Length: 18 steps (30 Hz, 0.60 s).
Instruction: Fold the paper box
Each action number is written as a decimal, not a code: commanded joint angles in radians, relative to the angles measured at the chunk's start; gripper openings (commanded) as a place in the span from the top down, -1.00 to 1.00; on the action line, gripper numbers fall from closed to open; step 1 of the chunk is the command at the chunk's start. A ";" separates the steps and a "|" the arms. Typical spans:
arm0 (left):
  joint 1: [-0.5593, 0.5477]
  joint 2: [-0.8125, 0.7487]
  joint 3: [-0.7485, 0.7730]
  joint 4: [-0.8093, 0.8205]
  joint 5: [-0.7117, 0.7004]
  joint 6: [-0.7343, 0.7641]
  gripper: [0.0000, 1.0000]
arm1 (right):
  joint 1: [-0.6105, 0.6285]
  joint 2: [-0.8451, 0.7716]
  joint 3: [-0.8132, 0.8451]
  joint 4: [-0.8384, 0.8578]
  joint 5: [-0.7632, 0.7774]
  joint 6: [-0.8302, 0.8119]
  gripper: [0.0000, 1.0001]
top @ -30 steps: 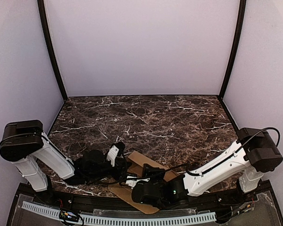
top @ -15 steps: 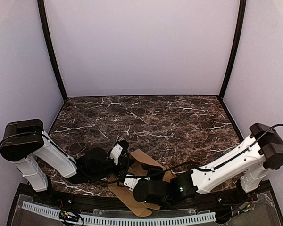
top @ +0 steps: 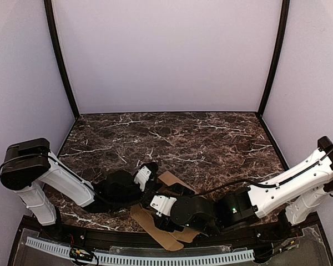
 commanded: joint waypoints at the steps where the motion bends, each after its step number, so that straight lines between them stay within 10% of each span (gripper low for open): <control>1: 0.002 -0.027 0.024 -0.091 -0.087 0.047 0.95 | -0.007 -0.064 -0.023 0.019 -0.032 0.060 -0.77; 12: 0.015 -0.054 0.009 -0.149 -0.110 0.102 0.97 | -0.154 -0.291 -0.184 -0.001 -0.123 0.137 -0.75; 18: 0.017 -0.063 0.005 -0.150 -0.063 0.127 0.99 | -0.289 -0.311 -0.184 0.119 -0.301 0.168 -0.29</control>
